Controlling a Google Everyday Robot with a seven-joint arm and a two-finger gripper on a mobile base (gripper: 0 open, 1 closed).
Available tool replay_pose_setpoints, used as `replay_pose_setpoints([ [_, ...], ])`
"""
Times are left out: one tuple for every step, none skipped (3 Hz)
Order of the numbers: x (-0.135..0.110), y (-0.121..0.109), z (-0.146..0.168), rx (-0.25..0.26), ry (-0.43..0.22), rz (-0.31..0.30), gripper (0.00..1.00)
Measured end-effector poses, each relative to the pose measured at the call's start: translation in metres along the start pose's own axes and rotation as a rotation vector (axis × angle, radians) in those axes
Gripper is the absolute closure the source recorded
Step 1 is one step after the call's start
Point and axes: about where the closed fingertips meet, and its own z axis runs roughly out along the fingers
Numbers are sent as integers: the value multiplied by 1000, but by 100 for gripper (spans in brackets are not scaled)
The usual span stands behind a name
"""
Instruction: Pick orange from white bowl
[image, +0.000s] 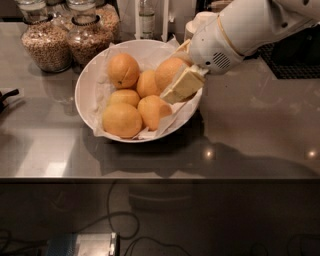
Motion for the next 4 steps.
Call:
replay_pose_setpoints([
  [-36, 32, -35, 86, 19, -109, 100],
  [-46, 55, -70, 105, -30, -144, 100],
  [-44, 75, -87, 48, -114, -135, 100],
  [-37, 90, -87, -28, -218, -145, 100],
])
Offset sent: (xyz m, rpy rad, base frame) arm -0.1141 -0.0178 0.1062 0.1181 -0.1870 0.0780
